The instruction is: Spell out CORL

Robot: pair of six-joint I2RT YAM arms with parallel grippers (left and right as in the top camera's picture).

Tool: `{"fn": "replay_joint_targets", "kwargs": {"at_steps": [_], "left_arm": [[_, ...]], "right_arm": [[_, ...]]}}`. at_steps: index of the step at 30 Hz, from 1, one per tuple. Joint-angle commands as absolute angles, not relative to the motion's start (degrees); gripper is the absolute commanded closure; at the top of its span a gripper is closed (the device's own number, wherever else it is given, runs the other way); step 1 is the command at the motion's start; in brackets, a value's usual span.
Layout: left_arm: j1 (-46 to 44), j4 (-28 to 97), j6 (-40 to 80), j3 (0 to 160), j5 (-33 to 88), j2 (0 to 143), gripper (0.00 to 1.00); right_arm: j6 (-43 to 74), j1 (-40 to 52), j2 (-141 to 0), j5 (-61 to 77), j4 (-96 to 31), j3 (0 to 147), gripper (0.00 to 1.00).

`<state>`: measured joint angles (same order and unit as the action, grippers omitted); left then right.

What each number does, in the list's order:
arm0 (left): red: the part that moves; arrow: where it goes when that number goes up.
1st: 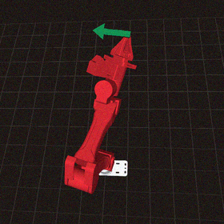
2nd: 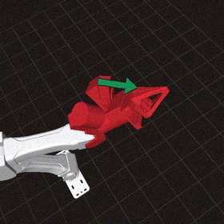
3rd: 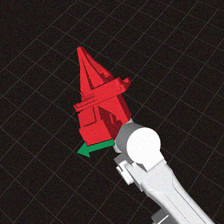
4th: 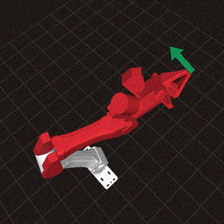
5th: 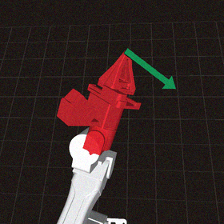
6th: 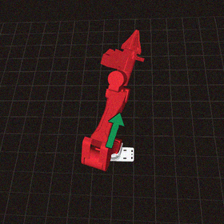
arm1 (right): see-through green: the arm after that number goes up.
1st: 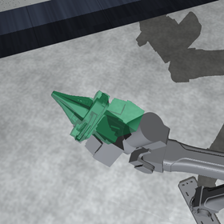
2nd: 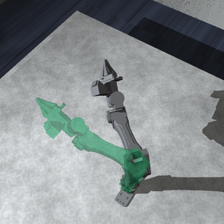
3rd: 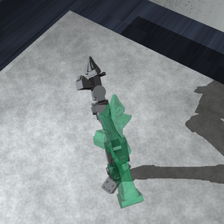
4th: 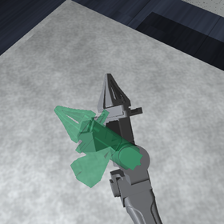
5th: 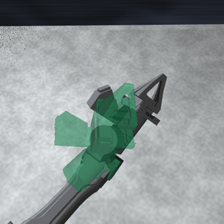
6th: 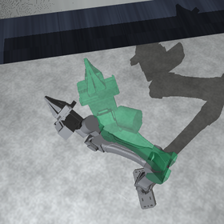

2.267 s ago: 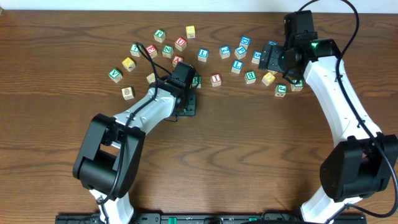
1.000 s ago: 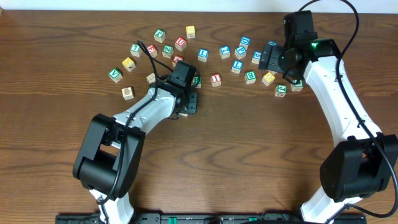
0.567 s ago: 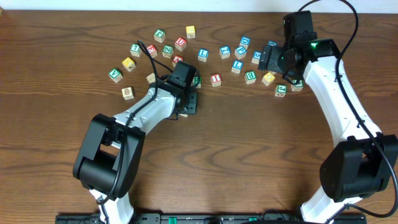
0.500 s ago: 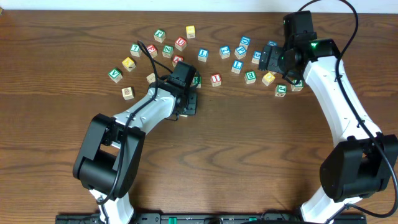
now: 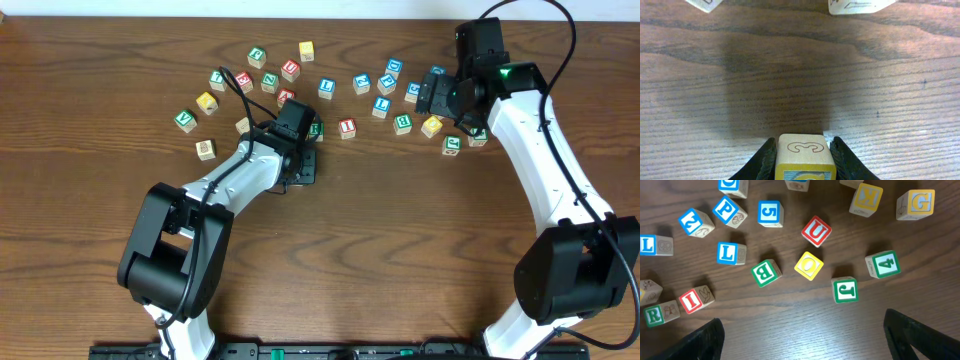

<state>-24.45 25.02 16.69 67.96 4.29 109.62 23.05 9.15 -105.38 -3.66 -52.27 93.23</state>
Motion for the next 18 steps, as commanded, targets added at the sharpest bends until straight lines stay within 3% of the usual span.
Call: {"fn": "replay_joint_targets", "kwargs": {"at_steps": [1,18], "left_arm": [[-24.56,24.36,16.82,68.90,3.40,110.48,0.73],[-24.51,21.82,16.86,68.84,0.43,111.11,0.73]], "right_arm": [[23.73,9.54,-105.14,-4.36,-52.58,92.95,0.03],[23.75,9.54,-105.14,-4.36,-53.10,92.95,0.03]]}}
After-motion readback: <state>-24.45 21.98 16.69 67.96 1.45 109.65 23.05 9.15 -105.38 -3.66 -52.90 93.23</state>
